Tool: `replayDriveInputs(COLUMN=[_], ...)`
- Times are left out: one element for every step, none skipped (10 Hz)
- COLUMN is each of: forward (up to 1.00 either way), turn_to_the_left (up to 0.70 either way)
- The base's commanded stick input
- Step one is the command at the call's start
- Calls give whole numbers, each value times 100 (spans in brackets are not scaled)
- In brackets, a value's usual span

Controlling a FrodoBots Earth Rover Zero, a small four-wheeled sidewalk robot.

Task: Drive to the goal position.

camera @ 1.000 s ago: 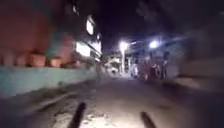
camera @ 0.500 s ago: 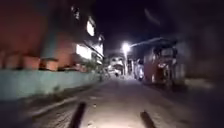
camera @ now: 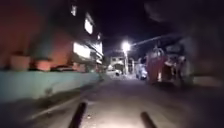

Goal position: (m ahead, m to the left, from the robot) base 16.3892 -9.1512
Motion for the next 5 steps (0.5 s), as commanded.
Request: replayDriveInputs(forward=[100,100,100,100,100], turn_to_the_left=[-32,-20,-7,-38,-38])
